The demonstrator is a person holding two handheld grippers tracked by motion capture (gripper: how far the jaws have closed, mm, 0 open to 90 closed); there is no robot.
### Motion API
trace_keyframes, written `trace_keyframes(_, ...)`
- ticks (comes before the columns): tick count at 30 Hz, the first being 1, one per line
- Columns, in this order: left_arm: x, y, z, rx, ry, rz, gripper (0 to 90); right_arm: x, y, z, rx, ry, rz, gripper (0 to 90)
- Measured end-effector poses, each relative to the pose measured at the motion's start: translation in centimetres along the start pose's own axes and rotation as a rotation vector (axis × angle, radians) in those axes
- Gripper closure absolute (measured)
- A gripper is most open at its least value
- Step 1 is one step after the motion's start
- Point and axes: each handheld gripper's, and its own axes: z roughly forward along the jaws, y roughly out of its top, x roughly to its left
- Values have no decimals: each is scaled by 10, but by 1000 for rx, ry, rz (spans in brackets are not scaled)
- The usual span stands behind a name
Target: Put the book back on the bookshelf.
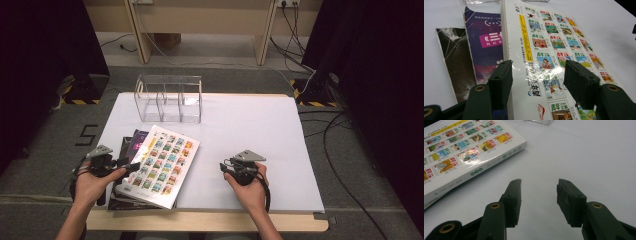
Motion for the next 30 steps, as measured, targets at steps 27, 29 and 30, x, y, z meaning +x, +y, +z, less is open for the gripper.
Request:
trace_keyframes(27,14,9,35,68,-2,-49,416,60,31,60,169,299,-43,510)
trace_keyframes(29,15,7,36,82,6,-48,422,64,31,64,185,317,-40,505)
trace_keyframes(30,15,5,37,84,5,-51,420,67,30,67,202,324,-32,503)
